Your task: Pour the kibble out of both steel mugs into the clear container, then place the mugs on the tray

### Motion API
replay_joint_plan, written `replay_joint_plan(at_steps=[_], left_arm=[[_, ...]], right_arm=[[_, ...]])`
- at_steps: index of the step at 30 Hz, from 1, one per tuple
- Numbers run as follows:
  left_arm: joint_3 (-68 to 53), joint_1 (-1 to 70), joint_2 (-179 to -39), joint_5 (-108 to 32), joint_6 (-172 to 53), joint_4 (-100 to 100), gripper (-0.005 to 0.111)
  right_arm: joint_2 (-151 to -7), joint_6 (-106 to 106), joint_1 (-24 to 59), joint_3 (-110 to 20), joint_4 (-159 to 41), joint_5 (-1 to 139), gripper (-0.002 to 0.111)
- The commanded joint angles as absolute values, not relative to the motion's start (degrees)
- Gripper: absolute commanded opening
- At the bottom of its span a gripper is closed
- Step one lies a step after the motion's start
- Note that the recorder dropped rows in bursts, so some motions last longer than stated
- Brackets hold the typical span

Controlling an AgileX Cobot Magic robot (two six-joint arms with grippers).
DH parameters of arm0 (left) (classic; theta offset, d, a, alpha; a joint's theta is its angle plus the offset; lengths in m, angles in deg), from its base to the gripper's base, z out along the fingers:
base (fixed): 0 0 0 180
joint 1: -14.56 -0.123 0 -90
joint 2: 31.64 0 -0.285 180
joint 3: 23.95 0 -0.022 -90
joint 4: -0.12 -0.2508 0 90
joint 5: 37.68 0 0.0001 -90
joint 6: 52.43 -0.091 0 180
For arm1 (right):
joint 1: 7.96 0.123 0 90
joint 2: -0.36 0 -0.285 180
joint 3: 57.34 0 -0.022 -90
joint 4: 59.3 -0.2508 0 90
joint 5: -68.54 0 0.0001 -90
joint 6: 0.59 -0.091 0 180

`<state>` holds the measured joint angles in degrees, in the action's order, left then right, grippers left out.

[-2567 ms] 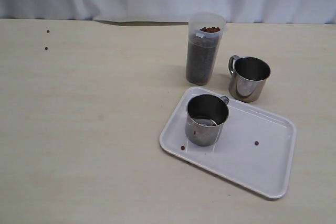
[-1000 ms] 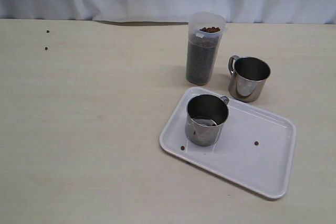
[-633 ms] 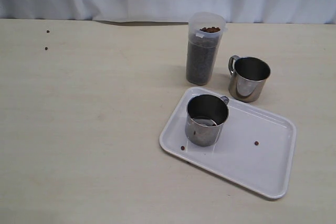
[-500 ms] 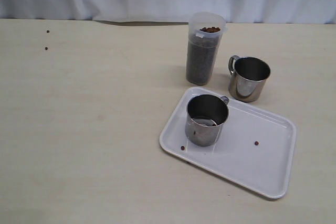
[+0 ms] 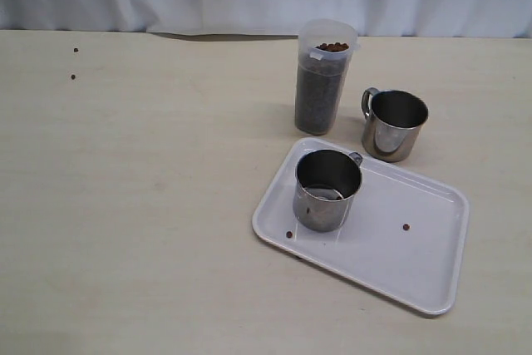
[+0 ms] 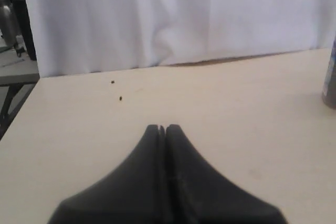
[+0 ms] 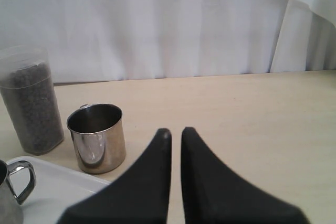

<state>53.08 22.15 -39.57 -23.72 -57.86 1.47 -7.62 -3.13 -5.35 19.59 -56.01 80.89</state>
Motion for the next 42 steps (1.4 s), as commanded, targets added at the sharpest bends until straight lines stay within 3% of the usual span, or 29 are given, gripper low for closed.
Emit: replay_joint_plan(at_steps=[1, 42], left_arm=[[53.27, 22.45, -39.43, -29.20, -58.32, 3.99, 0.000], [53.27, 22.45, -39.43, -29.58, -53.79, 3.76, 0.000]], right_arm=[[-7.43, -2.67, -5.16, 19.88, -55.85, 80.80, 0.005], [-7.43, -2.67, -4.39, 19.88, -55.85, 80.80, 0.005]])
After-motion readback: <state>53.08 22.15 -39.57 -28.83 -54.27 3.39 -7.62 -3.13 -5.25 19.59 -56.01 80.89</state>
